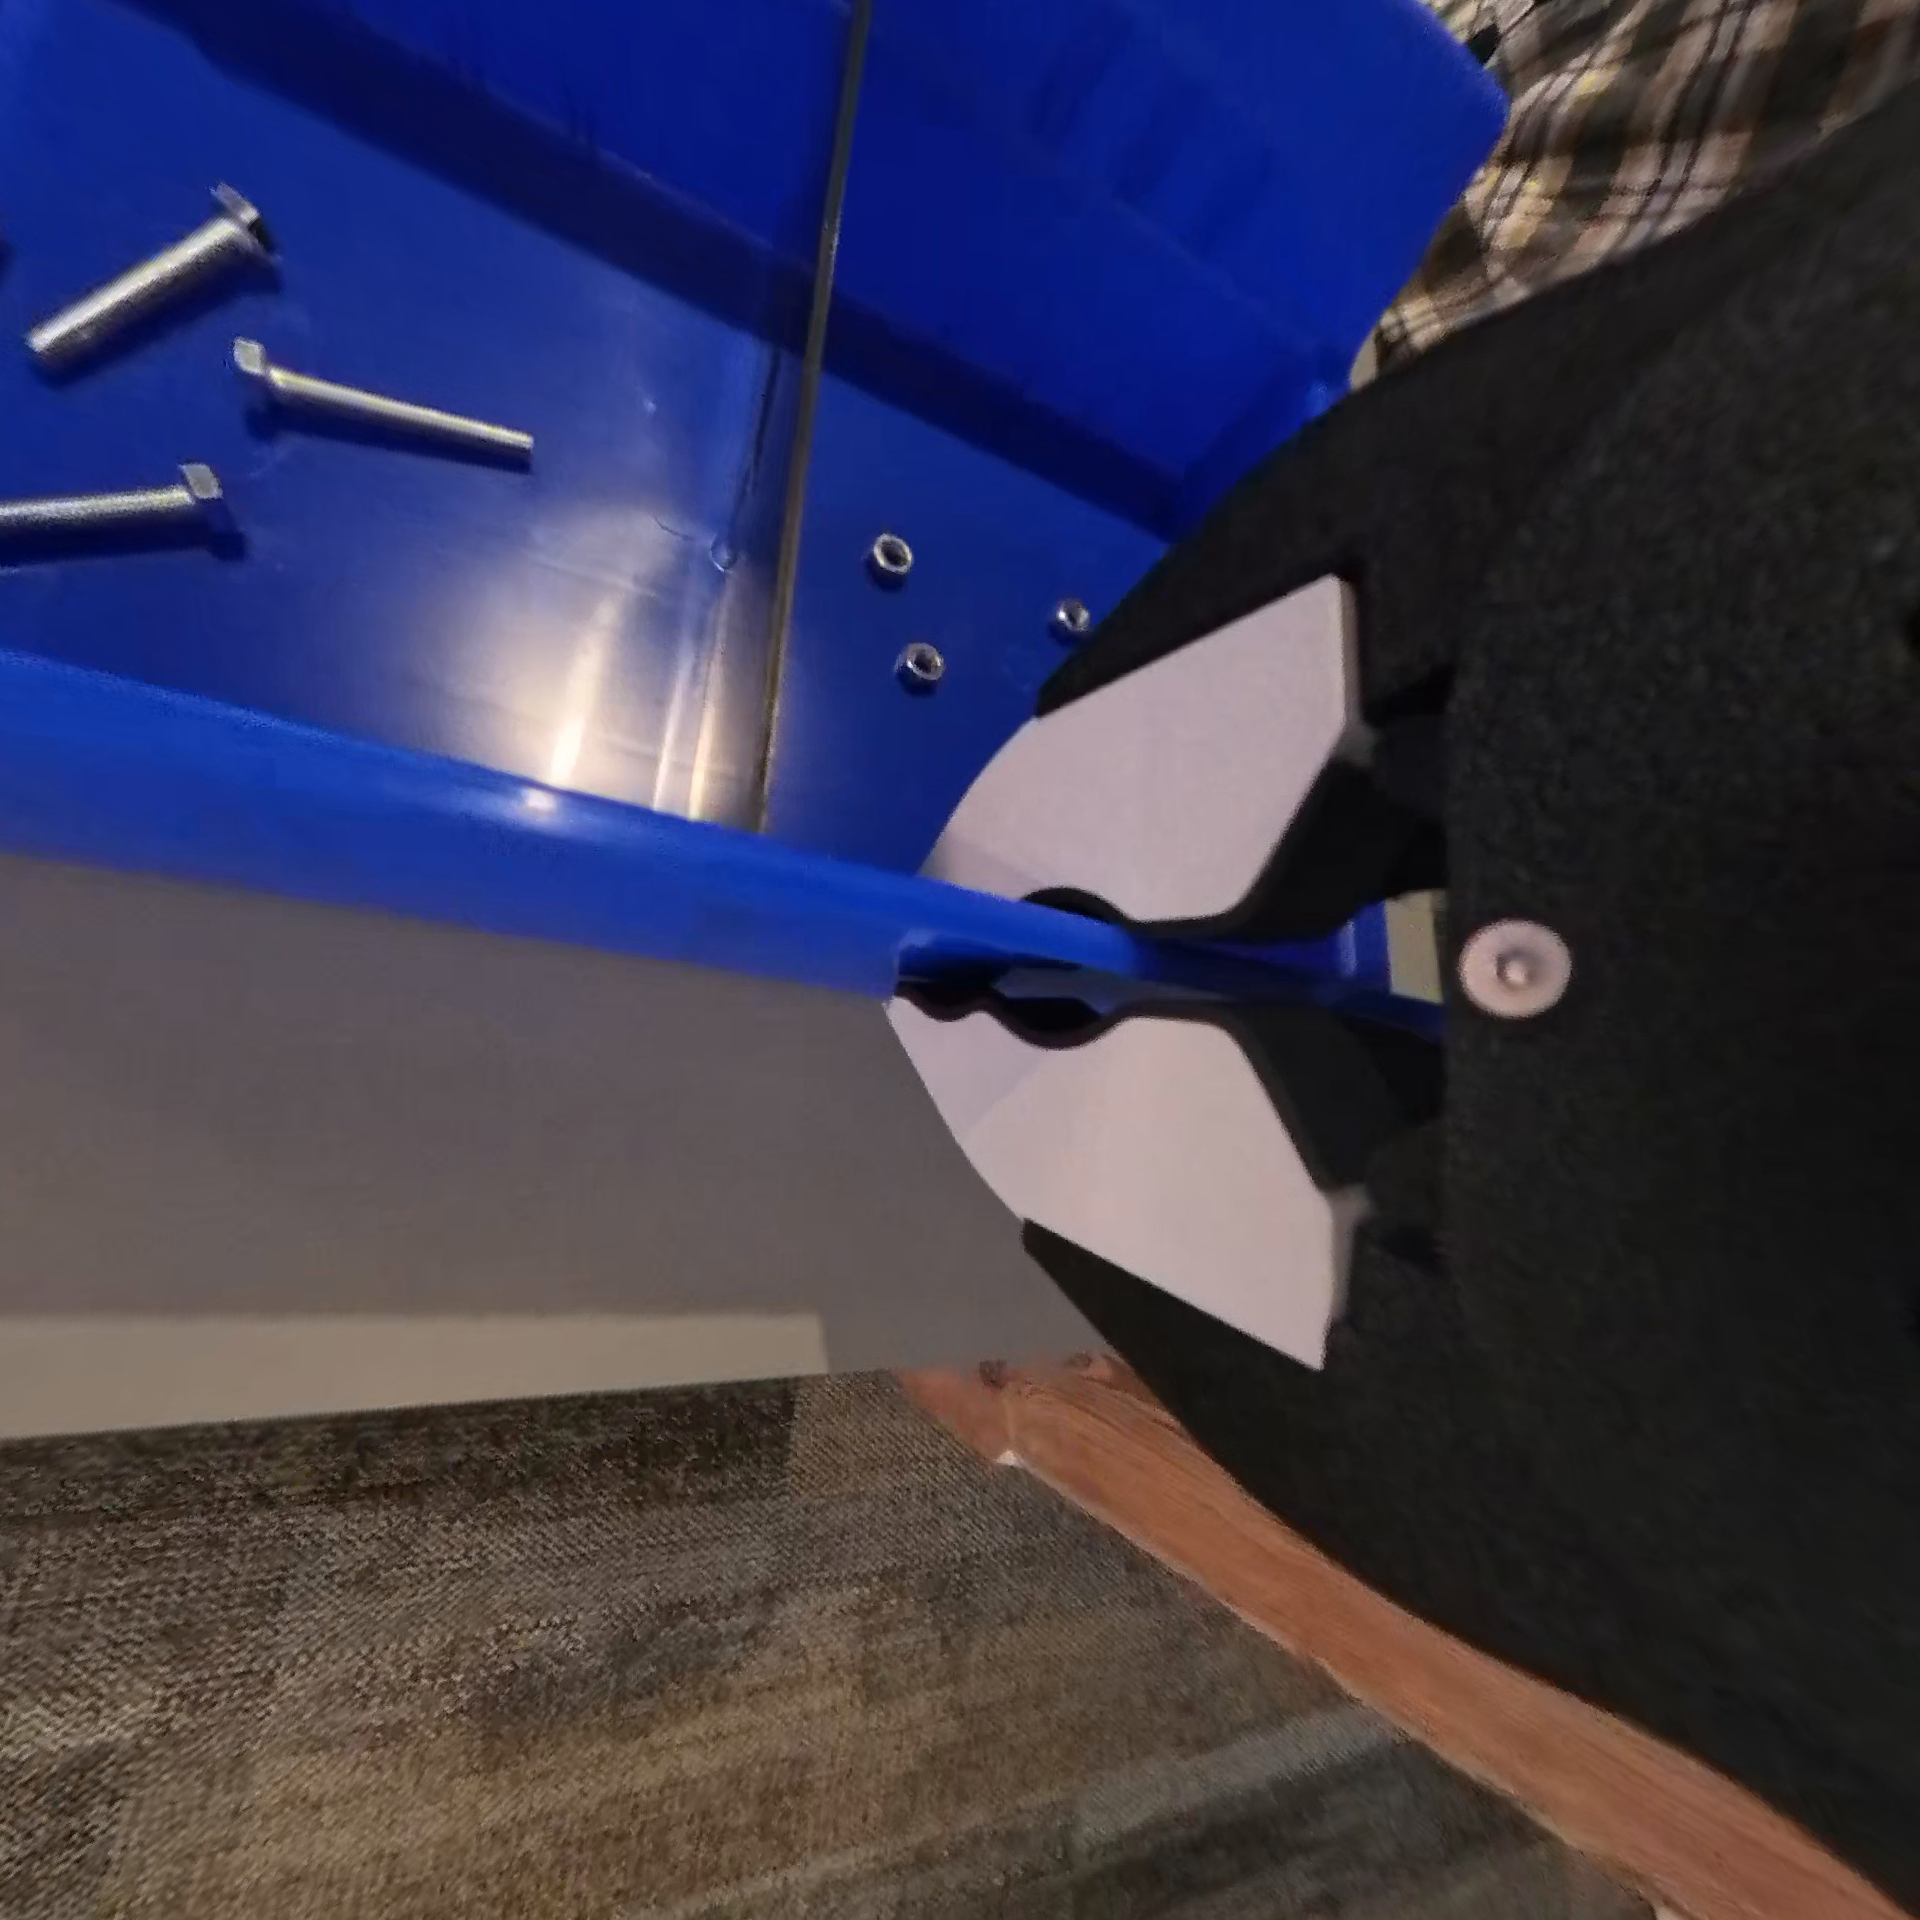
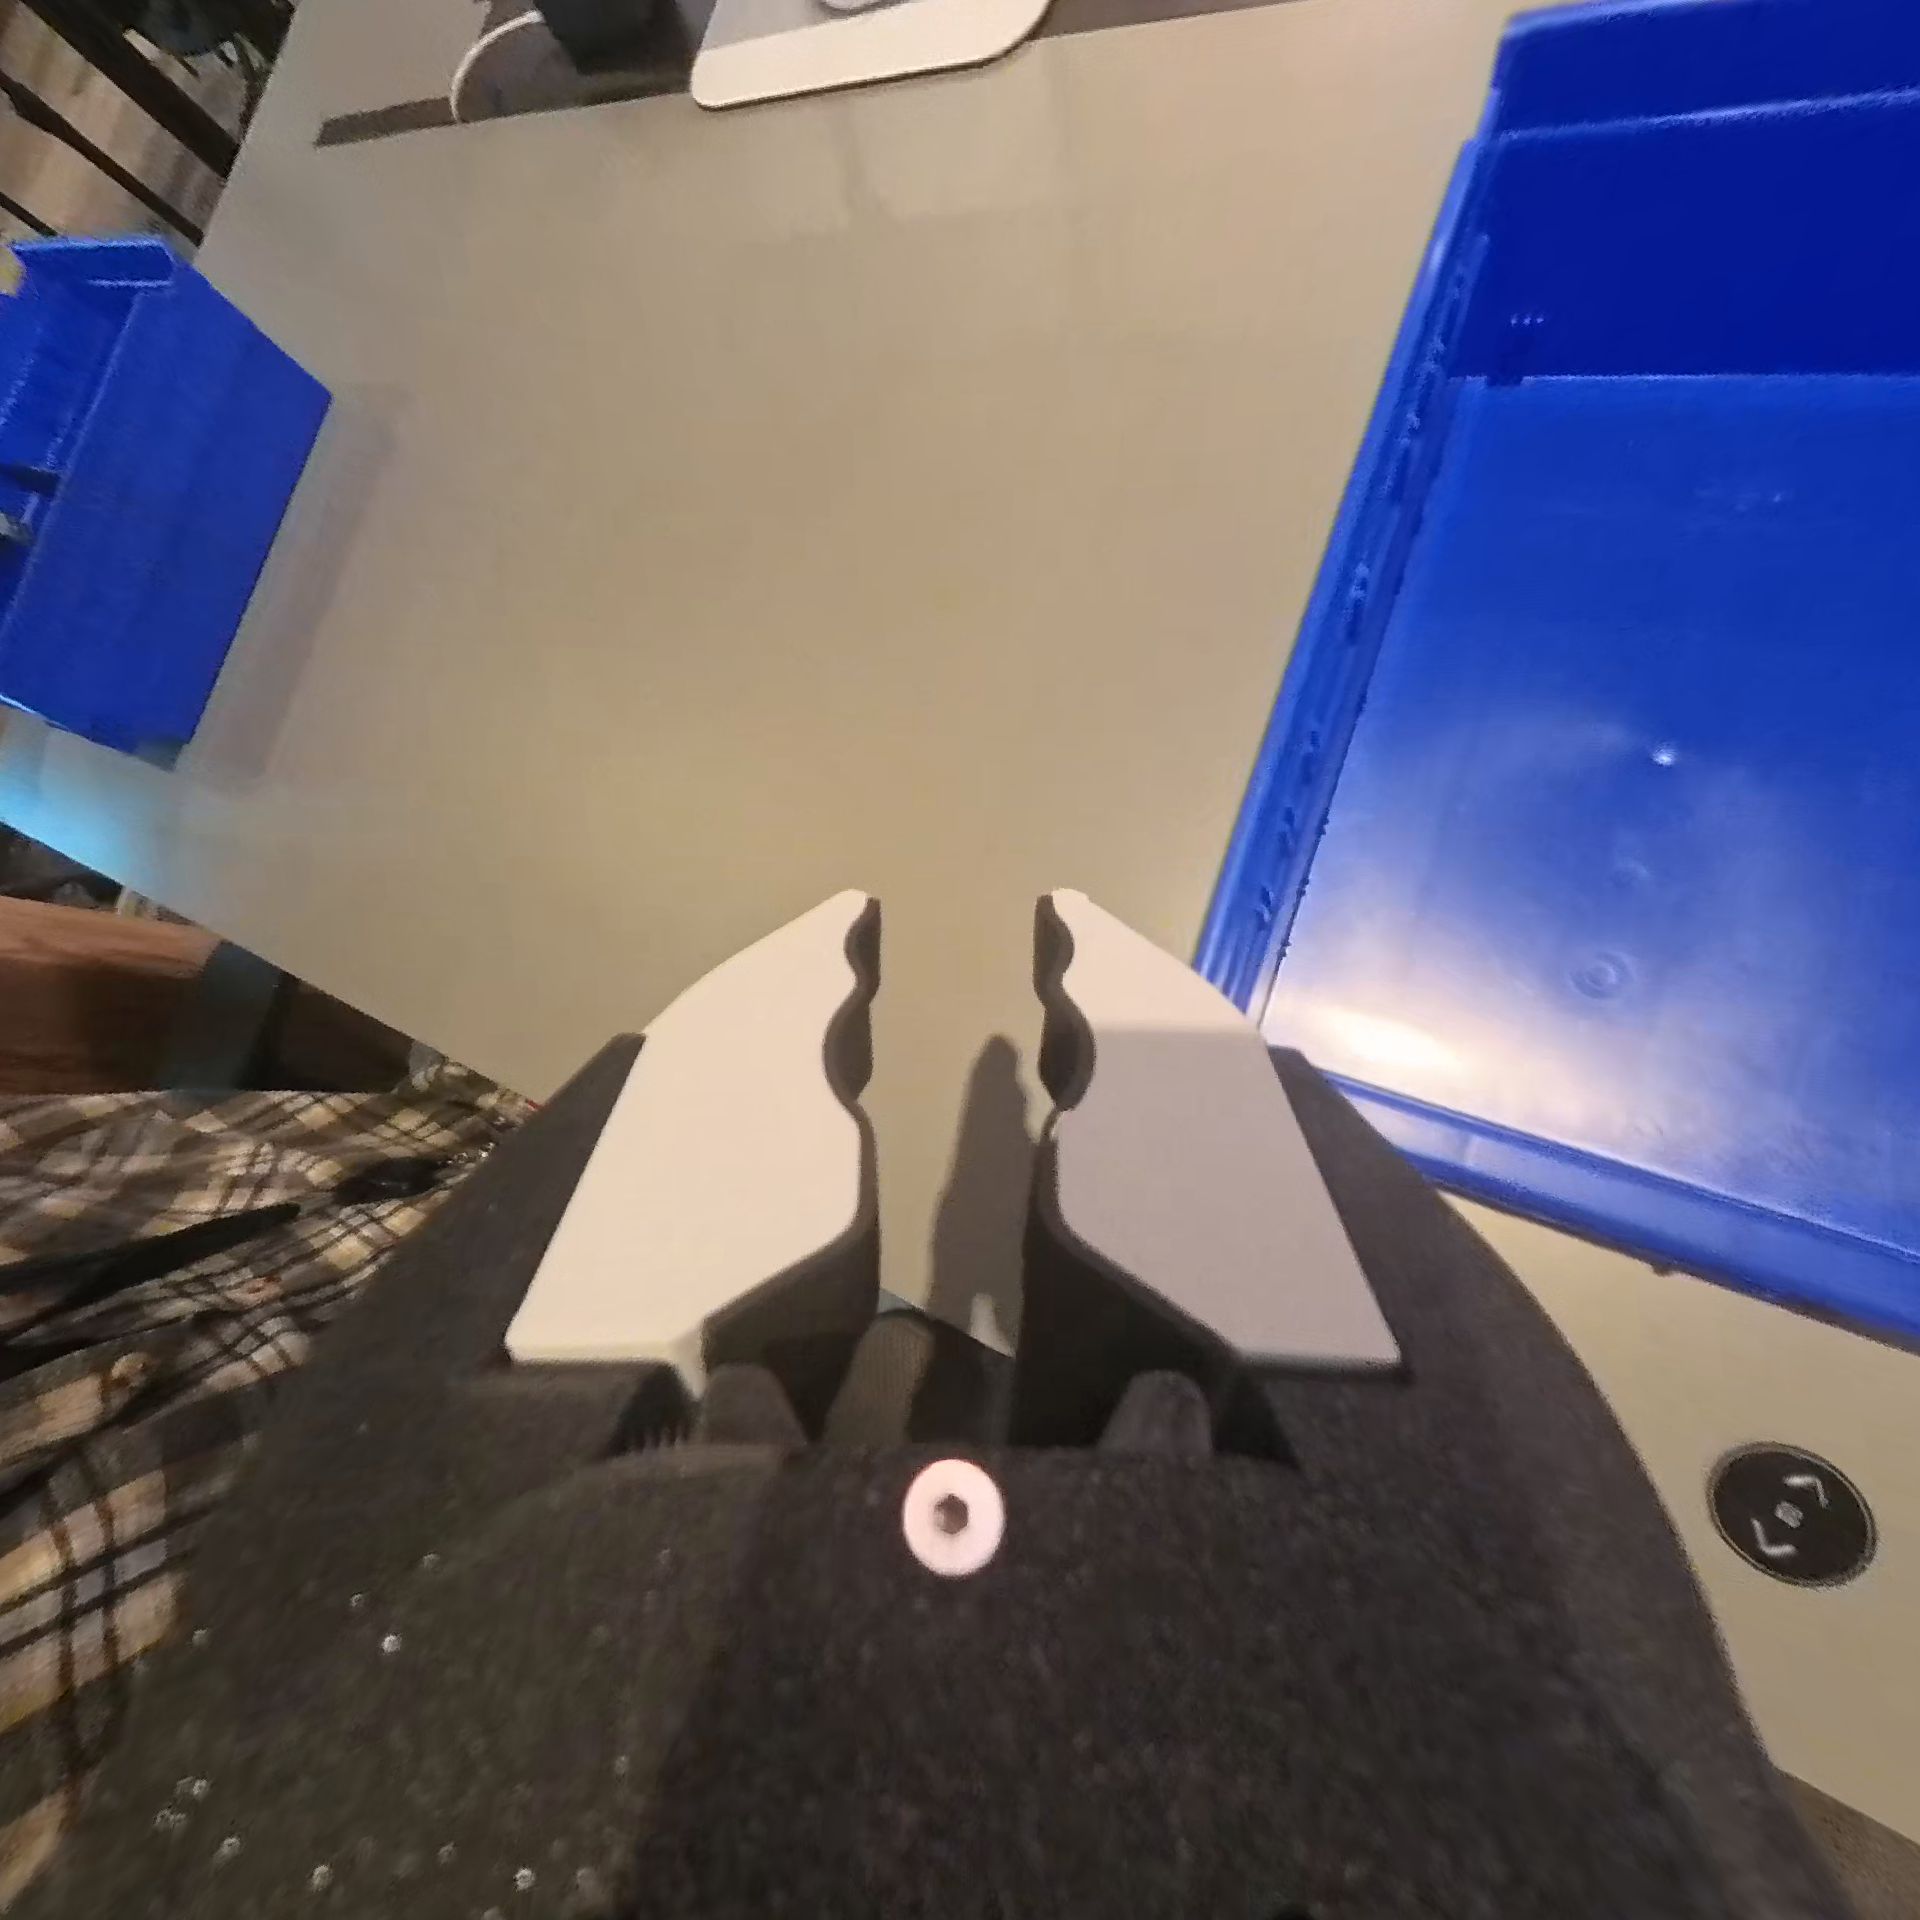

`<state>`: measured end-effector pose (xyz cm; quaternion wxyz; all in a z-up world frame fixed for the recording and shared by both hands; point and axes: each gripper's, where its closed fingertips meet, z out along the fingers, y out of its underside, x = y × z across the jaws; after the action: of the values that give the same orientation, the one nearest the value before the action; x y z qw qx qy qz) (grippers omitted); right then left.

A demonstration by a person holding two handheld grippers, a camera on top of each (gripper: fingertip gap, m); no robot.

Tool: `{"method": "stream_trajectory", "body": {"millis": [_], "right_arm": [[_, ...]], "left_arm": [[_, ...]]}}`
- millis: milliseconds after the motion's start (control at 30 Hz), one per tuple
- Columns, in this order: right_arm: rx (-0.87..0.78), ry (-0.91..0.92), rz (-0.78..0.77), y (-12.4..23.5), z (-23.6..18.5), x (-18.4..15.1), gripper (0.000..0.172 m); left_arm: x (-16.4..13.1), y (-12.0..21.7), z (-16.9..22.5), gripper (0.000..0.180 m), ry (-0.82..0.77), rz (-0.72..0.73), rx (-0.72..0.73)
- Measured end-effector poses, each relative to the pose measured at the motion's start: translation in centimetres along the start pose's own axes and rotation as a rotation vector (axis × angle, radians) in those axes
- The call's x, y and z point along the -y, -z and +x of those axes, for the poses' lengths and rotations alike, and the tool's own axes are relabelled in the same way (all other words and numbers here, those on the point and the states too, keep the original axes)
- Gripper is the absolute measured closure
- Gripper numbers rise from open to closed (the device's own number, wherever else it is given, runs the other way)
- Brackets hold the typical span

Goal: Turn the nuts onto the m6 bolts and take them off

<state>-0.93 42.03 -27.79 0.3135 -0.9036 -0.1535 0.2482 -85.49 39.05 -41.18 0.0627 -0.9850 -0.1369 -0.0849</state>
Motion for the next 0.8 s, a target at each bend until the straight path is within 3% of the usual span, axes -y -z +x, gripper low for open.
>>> {"method": "stream_trajectory", "body": {"millis": [533,633,733,800], "right_arm": [[0.009,0.033,-0.029,-1.4,-2.6,0.2,0.139],[-0.012,0.019,-0.007,-1.0,-2.1,0.1,0.128],[-0.069,0.021,0.02,-0.2,-1.1,0.1,0.119],[-0.106,0.028,0.051,0.5,-0.5,0.2,0.113]], "left_arm": [[1.1,0.5,-1.9,0.172,0.035,0.068,-0.032],[1.9,1.8,-2.6,0.139,0.049,0.138,-0.011],[2.4,4.4,-3.7,0.095,0.025,0.188,0.066],[3.4,7.2,-3.0,0.09,-0.008,0.287,0.063]]}}
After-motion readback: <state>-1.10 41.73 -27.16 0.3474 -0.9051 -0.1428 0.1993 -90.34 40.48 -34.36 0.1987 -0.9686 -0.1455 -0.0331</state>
